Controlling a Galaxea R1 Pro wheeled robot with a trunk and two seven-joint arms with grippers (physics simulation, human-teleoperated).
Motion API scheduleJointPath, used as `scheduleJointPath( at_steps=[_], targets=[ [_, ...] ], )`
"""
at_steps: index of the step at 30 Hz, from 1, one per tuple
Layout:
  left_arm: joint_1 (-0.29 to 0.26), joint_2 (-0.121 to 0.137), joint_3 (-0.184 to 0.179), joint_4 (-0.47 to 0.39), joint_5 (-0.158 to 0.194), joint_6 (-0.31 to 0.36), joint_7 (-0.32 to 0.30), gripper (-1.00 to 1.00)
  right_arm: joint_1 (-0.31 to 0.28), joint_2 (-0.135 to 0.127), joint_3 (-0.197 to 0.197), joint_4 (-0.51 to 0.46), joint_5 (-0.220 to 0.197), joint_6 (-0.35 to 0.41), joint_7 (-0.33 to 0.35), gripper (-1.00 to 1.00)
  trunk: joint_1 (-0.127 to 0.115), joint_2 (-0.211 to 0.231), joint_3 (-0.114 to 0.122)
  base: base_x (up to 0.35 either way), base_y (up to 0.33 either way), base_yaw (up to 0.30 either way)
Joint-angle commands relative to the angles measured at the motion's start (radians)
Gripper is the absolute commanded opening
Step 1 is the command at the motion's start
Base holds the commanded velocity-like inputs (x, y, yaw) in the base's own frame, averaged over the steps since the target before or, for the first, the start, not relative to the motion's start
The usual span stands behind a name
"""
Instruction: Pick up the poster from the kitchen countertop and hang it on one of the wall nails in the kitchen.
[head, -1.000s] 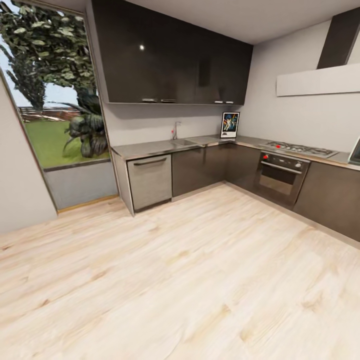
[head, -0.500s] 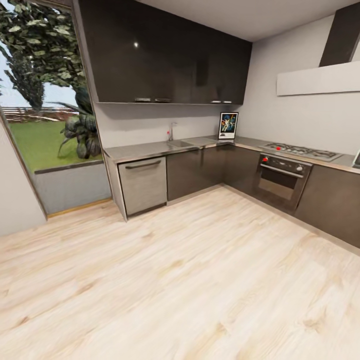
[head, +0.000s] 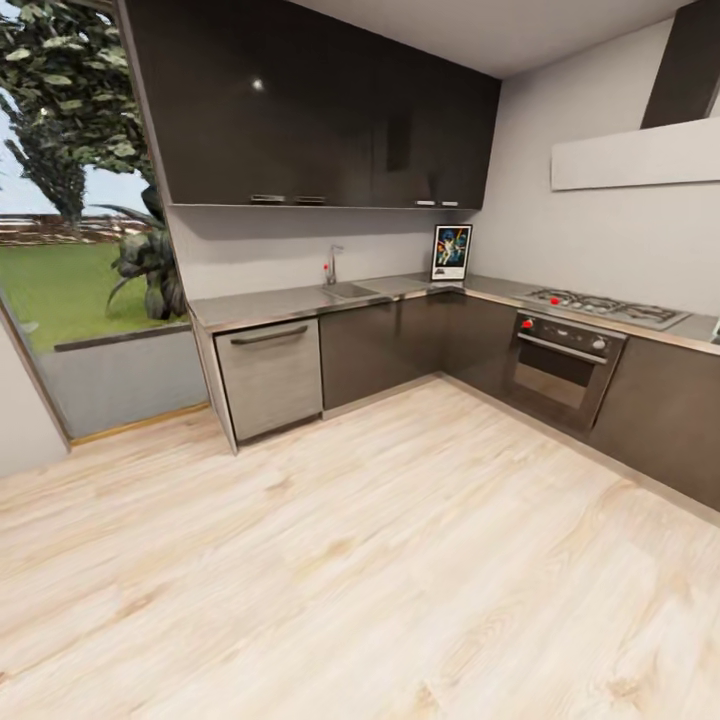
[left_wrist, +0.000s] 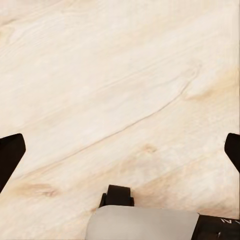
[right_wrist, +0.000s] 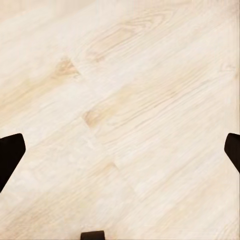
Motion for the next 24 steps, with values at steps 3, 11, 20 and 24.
scheduleJointPath(
  at_steps=[3, 11, 20, 24],
  targets=[
    [0.000, -0.001, 0.003, -0.001, 0.000, -0.001, 0.000, 1.00, -0.001, 0.000, 0.000, 0.001, 0.004, -0.003, -0.003, 1.00, 0.001, 0.000, -0.001, 0.289, -0.205, 0.000],
    [0.000, -0.001, 0.003, -0.001, 0.000, -0.001, 0.000, 1.00, -0.001, 0.000, 0.001, 0.001, 0.004, -0.003, -0.003, 1.00, 0.001, 0.000, -0.001, 0.289, -0.205, 0.007],
    [0.000, -0.001, 0.003, -0.001, 0.000, -0.001, 0.000, 1.00, -0.001, 0.000, 0.001, 0.001, 0.004, -0.003, -0.003, 1.00, 0.001, 0.000, -0.001, 0.289, -0.205, 0.124],
    [0.000, -0.001, 0.003, -0.001, 0.000, -0.001, 0.000, 1.00, -0.001, 0.000, 0.001, 0.001, 0.004, -0.003, -0.003, 1.00, 0.001, 0.000, -0.001, 0.289, -0.206, 0.034]
  ],
)
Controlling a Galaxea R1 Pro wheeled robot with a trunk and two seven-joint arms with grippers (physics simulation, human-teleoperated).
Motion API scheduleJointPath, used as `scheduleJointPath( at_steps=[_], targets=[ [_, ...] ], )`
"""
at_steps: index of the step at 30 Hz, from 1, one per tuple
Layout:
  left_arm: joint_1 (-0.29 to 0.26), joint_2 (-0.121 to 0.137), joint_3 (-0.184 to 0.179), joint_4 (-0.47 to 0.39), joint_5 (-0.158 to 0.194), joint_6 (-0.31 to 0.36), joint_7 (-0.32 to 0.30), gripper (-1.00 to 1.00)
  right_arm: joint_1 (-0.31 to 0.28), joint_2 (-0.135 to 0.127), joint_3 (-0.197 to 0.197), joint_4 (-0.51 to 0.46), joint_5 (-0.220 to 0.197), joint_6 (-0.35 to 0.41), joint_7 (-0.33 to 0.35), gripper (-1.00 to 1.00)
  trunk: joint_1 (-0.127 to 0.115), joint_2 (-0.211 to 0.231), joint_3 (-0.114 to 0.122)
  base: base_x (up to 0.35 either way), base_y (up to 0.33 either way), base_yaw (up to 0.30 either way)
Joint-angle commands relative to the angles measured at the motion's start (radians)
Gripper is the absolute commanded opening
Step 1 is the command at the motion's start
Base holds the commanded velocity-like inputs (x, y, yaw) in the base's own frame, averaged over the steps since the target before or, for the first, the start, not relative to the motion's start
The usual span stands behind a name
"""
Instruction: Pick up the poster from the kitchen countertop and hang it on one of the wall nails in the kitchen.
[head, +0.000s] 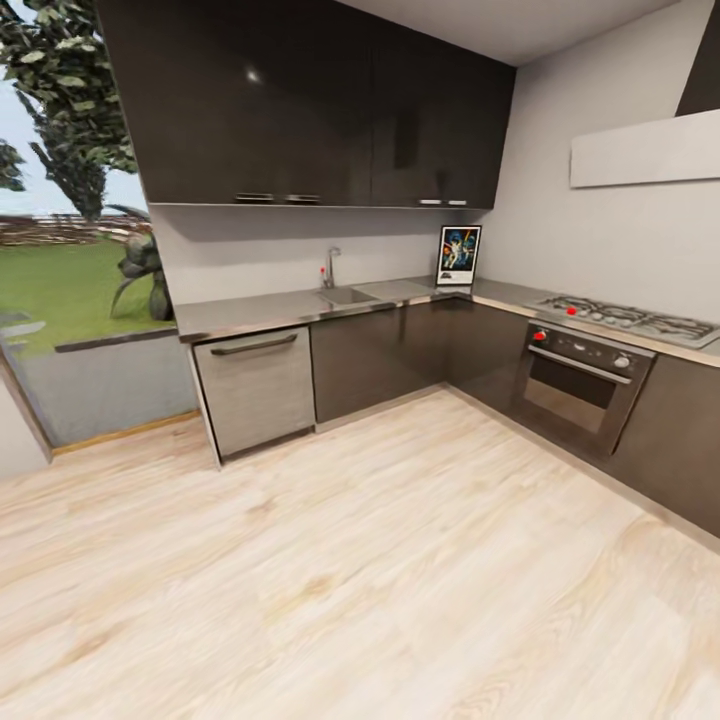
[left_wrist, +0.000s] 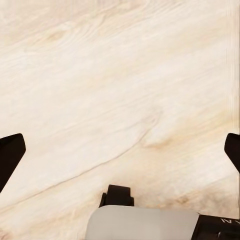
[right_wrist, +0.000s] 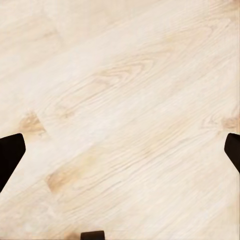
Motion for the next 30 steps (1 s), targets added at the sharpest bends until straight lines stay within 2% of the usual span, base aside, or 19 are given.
scheduleJointPath(
  at_steps=[1, 14, 30],
  targets=[
    [0.000, -0.001, 0.003, -0.001, 0.000, -0.001, 0.000, 1.00, -0.001, 0.000, 0.000, 0.001, 0.004, -0.003, -0.003, 1.00, 0.001, 0.000, -0.001, 0.289, -0.206, 0.008],
    [0.000, 0.014, 0.003, 0.000, 0.000, -0.001, 0.000, 1.00, -0.001, 0.000, -0.001, 0.001, 0.004, -0.002, -0.003, 1.00, 0.001, 0.000, -0.001, 0.289, -0.205, -0.223],
    [0.000, 0.014, 0.003, 0.000, 0.000, -0.001, 0.000, 1.00, -0.001, 0.000, -0.001, 0.001, 0.002, -0.003, -0.003, 1.00, 0.001, 0.000, -0.001, 0.312, -0.127, -0.016]
  ],
)
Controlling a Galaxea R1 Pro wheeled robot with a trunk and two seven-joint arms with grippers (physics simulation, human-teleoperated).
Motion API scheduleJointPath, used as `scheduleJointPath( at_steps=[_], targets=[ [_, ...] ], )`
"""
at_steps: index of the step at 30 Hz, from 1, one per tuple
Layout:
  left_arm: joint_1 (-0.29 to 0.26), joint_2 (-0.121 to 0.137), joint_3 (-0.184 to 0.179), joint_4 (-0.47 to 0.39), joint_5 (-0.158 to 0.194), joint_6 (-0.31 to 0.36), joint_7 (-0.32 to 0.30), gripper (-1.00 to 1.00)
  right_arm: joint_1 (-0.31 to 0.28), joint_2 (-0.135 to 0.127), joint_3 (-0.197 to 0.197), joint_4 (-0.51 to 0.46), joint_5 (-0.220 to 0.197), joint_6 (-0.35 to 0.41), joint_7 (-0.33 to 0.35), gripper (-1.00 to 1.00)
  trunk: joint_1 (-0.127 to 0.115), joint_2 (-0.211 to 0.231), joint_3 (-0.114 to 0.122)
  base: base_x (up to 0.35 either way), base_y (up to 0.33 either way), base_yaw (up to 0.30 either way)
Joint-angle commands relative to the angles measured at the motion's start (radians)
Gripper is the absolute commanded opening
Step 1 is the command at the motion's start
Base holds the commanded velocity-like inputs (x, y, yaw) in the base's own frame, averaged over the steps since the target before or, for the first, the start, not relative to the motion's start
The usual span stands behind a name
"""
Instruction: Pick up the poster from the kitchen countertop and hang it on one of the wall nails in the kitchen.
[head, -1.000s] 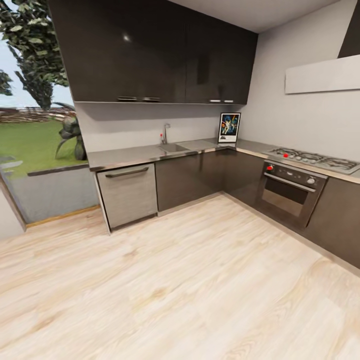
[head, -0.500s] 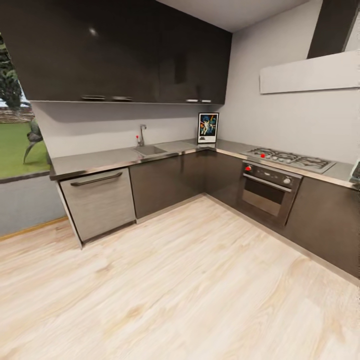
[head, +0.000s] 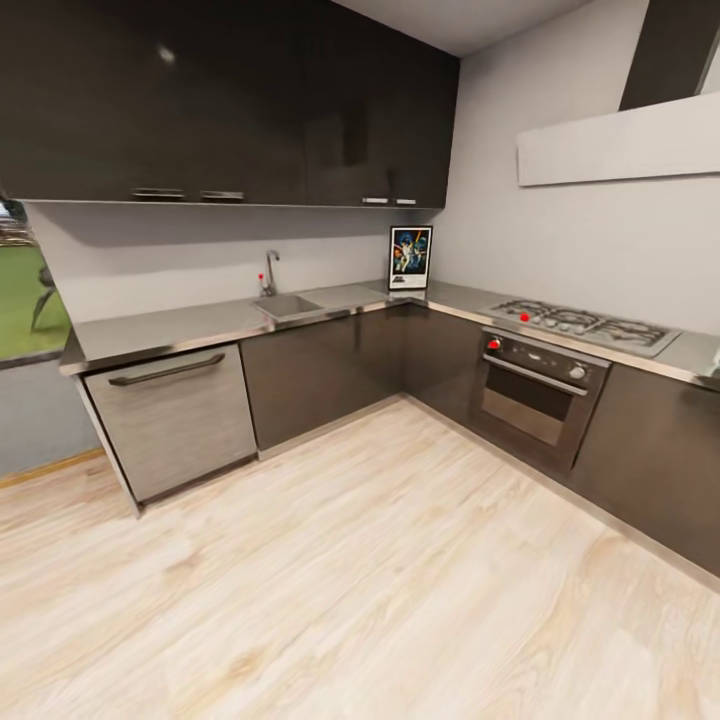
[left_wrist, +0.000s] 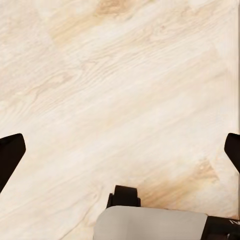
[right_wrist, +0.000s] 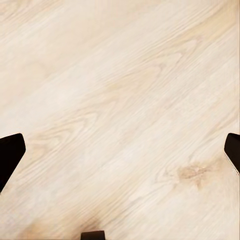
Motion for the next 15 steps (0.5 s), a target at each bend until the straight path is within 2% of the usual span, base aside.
scheduleJointPath(
  at_steps=[1, 10, 15],
  targets=[
    [0.000, 0.000, 0.001, -0.001, 0.000, -0.002, 0.000, 1.00, -0.001, 0.000, 0.000, 0.001, 0.004, -0.003, -0.003, 1.00, 0.001, 0.000, -0.001, 0.326, -0.087, 0.000],
    [0.000, 0.003, 0.001, -0.001, 0.000, -0.002, 0.000, 1.00, -0.001, -0.001, 0.000, 0.001, 0.004, -0.003, -0.003, 1.00, 0.001, 0.000, -0.001, 0.326, -0.085, 0.000],
    [0.000, 0.003, 0.001, -0.001, 0.000, -0.002, 0.000, 1.00, -0.001, -0.001, 0.000, 0.001, 0.004, -0.004, -0.003, 1.00, 0.001, 0.000, -0.001, 0.332, -0.022, 0.000]
  ],
)
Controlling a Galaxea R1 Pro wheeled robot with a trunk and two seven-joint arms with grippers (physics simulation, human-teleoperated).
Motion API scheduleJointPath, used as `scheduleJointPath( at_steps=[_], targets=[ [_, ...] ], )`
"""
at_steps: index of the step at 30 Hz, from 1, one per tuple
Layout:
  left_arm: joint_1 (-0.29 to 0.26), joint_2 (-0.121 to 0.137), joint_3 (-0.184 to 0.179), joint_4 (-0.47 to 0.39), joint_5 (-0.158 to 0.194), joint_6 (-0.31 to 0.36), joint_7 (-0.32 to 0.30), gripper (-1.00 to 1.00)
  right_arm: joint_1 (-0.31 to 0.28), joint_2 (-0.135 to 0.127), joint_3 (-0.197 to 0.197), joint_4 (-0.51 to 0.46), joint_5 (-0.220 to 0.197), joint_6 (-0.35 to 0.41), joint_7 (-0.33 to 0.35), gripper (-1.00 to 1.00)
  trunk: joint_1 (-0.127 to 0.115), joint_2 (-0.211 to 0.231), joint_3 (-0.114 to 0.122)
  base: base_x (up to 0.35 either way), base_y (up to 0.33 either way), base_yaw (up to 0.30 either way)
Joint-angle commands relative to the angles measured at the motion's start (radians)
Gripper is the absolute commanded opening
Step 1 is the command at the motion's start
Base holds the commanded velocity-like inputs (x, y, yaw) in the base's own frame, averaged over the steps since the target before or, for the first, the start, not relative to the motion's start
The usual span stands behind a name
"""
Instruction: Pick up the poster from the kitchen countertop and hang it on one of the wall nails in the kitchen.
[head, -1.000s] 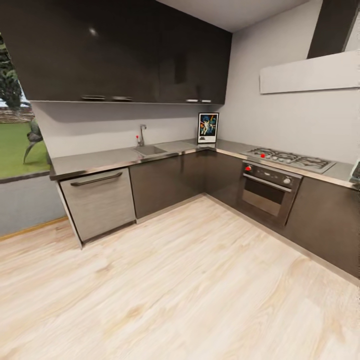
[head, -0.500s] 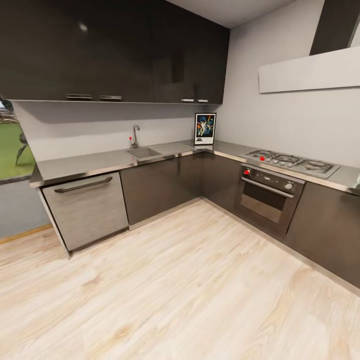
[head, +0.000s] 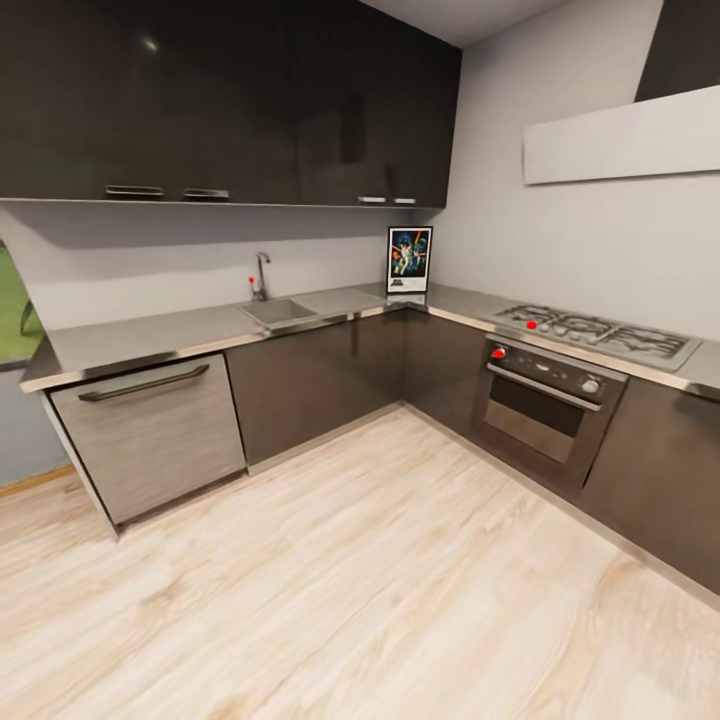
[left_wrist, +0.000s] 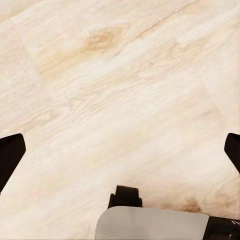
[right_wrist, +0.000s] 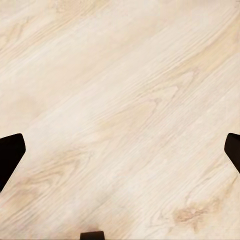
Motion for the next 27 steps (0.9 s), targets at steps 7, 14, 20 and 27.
scheduleJointPath(
  at_steps=[7, 14, 20, 27],
  targets=[
    [0.000, 0.000, 0.001, -0.001, 0.000, -0.002, 0.000, 1.00, -0.001, 0.000, 0.000, 0.001, 0.004, -0.003, -0.003, 1.00, 0.001, 0.000, -0.001, 0.338, -0.002, 0.000],
    [0.000, 0.000, 0.001, -0.002, 0.000, -0.002, 0.000, 1.00, -0.001, 0.000, 0.000, 0.001, 0.004, -0.003, -0.003, 1.00, 0.001, 0.000, -0.001, 0.339, 0.000, 0.000],
    [0.000, 0.001, 0.001, -0.002, 0.000, -0.002, 0.000, 1.00, -0.001, 0.000, 0.000, 0.001, 0.004, -0.003, -0.003, 1.00, 0.001, 0.000, -0.001, 0.339, 0.000, 0.000],
    [0.000, 0.001, 0.001, -0.001, 0.000, -0.002, 0.000, 1.00, -0.001, 0.000, 0.000, 0.001, 0.004, -0.003, -0.003, 1.00, 0.001, 0.000, -0.001, 0.339, 0.000, 0.000]
  ],
)
